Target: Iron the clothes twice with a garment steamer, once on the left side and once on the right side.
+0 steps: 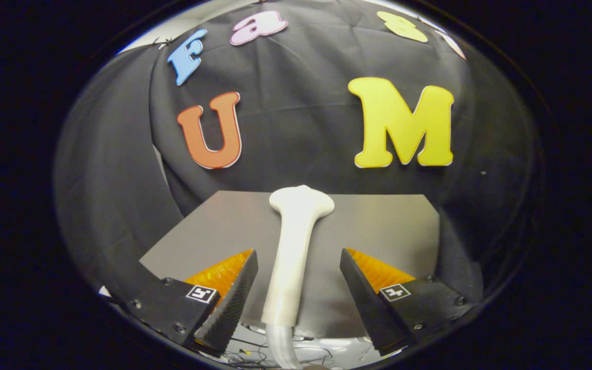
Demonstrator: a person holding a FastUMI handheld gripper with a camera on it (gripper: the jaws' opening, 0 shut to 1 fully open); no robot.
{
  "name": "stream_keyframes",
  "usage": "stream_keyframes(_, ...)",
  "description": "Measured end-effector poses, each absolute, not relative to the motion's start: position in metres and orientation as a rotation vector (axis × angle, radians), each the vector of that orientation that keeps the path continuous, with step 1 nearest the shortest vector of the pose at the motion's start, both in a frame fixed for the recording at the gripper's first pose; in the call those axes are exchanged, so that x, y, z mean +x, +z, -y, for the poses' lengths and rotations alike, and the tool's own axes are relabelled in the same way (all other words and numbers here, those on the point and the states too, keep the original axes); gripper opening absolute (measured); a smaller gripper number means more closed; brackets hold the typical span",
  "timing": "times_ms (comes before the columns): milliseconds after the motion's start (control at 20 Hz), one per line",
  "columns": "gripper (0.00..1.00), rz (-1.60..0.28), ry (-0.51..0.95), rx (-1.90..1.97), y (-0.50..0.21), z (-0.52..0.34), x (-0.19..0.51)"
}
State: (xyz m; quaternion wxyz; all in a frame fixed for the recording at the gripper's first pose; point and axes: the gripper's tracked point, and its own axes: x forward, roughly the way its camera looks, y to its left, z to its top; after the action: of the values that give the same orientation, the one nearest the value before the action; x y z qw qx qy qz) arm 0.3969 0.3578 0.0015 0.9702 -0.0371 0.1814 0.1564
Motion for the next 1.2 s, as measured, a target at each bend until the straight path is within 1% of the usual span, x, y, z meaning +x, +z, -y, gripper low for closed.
stream_keyframes(150,0.98,-0.449,0.294,-0.049,-0.015,-0.365,0.417)
stream_keyframes(200,0.95,-0.474,0.305,-0.038,-0.017,-0.367,0.418)
stream_keyframes(250,0.94,-0.491,0.304,-0.036,-0.021,-0.369,0.424)
stream_keyframes(350,0.86,-0.487,0.286,-0.043,-0.020,-0.368,0.428)
stream_keyframes(500,0.62,-0.494,0.284,-0.047,-0.023,-0.371,0.428)
stream_keyframes(650,0.43,-0.501,0.331,-0.048,-0.022,-0.377,0.427)
stream_keyframes(700,0.41,-0.505,0.344,-0.044,-0.021,-0.377,0.425)
stream_keyframes(850,0.39,-0.488,0.359,-0.036,-0.012,-0.372,0.419)
stream_keyframes(1200,0.38,-0.406,0.424,0.015,0.012,-0.347,0.359)
